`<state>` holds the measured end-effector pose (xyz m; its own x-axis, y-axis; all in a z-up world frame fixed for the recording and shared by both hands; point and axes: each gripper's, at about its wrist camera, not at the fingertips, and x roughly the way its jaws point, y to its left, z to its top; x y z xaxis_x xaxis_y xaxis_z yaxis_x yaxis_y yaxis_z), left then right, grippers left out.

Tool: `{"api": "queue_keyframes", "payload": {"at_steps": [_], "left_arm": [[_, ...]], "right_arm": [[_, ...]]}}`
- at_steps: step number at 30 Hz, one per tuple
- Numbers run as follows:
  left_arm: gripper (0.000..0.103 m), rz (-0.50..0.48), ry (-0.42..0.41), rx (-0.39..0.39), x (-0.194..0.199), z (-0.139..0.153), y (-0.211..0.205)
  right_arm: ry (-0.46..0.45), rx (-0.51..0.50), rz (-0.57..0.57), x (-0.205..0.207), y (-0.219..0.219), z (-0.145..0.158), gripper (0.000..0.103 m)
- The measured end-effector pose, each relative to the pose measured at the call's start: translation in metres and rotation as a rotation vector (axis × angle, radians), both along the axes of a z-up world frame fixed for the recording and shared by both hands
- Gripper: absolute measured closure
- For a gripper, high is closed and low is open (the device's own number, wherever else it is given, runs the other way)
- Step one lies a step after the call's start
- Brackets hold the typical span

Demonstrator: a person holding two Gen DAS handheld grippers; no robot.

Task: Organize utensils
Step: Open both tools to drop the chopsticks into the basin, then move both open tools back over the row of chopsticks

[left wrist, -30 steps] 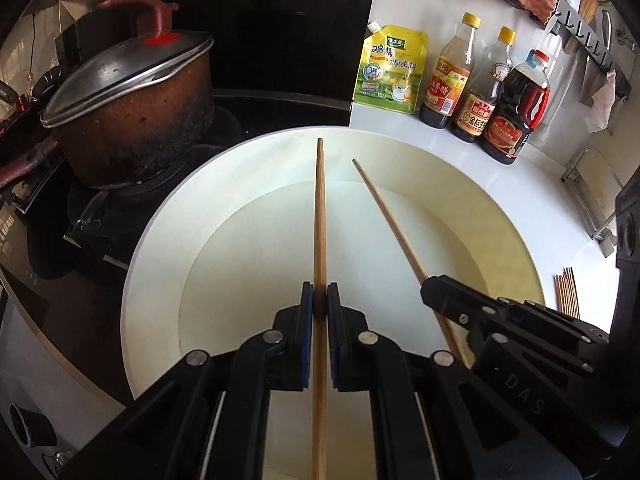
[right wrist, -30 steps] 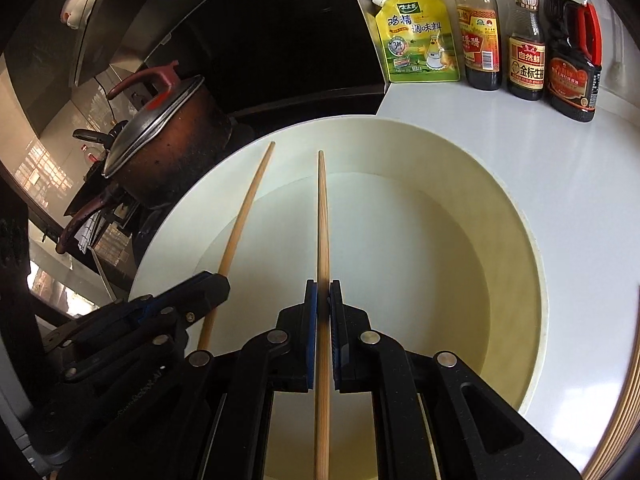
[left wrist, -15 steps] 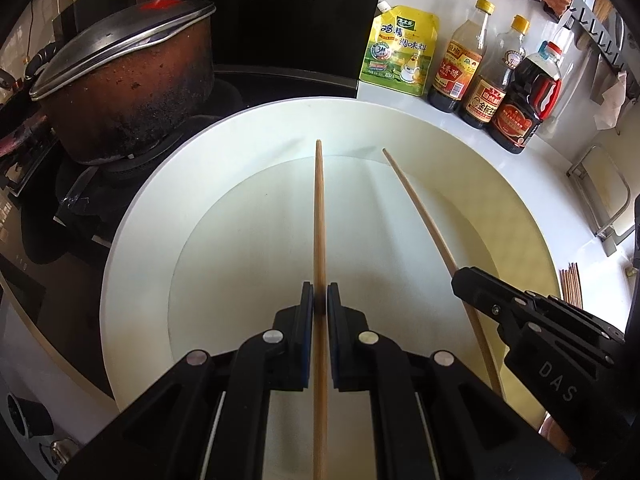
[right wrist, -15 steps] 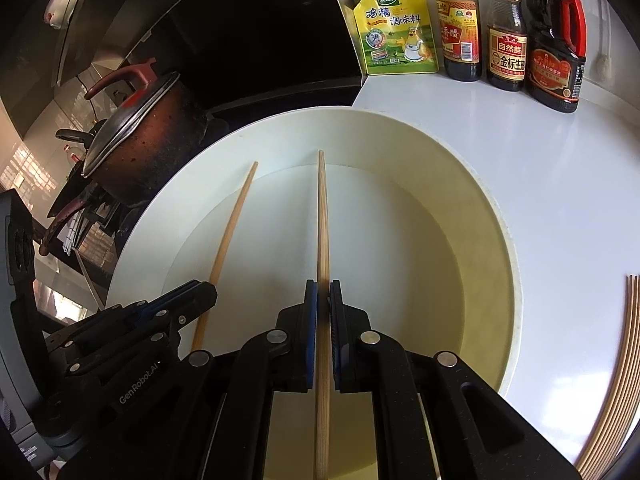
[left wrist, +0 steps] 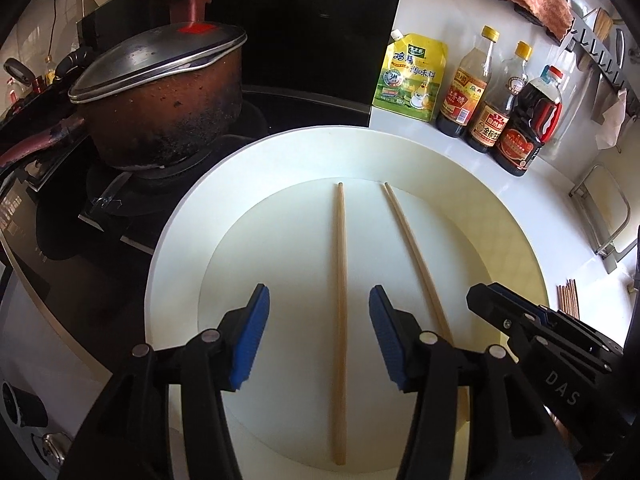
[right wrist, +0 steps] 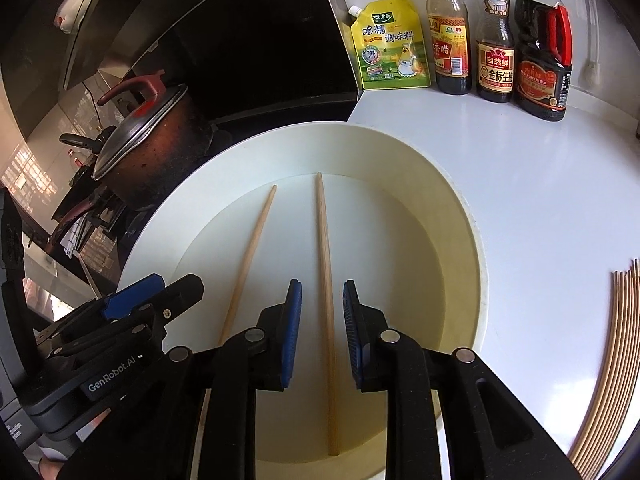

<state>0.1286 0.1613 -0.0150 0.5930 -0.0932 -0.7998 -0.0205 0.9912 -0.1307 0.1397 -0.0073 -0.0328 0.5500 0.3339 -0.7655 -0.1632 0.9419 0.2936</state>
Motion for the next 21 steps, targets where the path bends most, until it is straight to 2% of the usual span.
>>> {"api": "queue_keyframes", "payload": {"at_steps": [21], "left_arm": [[0.05,-0.006,-0.028,0.013,-0.039,0.015,-0.009]], "right_arm": [[-0.064,0.016,0.004,-0.04,-0.013,0.024,0.079]]}}
